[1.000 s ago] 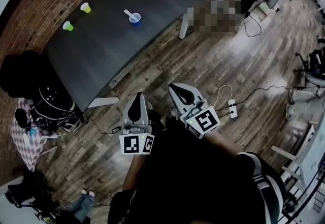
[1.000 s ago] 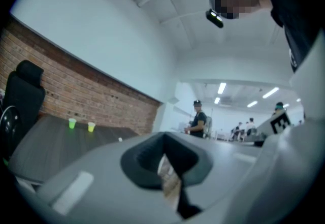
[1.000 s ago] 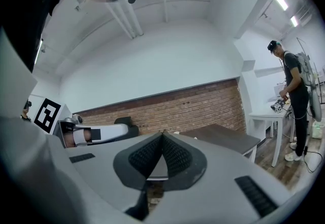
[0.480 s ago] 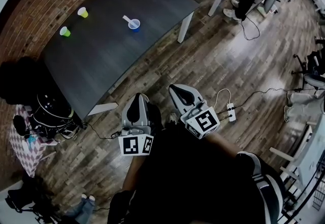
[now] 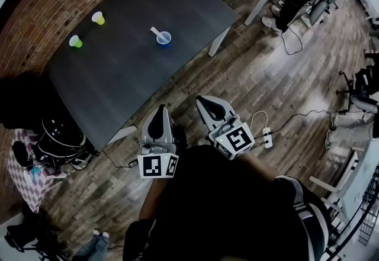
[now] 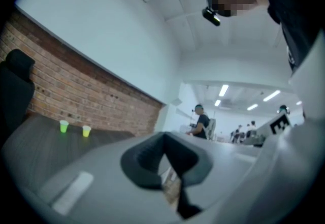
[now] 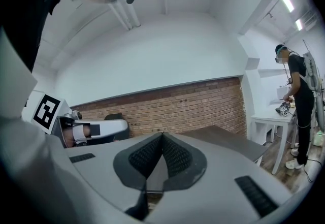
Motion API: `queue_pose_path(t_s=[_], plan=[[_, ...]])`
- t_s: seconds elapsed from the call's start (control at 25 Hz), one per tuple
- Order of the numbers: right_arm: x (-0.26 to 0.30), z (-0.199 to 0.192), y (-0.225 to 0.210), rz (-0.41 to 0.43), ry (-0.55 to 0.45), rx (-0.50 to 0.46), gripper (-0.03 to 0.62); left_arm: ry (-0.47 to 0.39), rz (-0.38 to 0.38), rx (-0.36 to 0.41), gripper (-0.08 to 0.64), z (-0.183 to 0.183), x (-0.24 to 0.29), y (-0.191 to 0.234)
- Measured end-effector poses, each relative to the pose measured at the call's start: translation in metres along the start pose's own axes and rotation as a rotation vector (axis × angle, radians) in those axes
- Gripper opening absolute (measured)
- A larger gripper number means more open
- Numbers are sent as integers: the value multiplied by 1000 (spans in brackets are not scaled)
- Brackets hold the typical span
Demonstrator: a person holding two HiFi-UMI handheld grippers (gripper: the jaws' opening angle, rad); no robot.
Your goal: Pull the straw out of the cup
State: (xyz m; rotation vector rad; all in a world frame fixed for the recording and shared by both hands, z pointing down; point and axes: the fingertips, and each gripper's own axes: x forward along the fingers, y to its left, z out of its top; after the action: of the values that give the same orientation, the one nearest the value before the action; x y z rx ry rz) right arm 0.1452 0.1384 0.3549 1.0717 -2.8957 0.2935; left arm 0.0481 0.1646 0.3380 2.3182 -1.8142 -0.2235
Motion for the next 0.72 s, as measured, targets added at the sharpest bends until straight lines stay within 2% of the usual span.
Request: queue_pose_path(t_s=[0.72], plan=[[149, 7, -22, -92, 68, -9, 5, 70, -68, -58, 5, 11, 85, 123]])
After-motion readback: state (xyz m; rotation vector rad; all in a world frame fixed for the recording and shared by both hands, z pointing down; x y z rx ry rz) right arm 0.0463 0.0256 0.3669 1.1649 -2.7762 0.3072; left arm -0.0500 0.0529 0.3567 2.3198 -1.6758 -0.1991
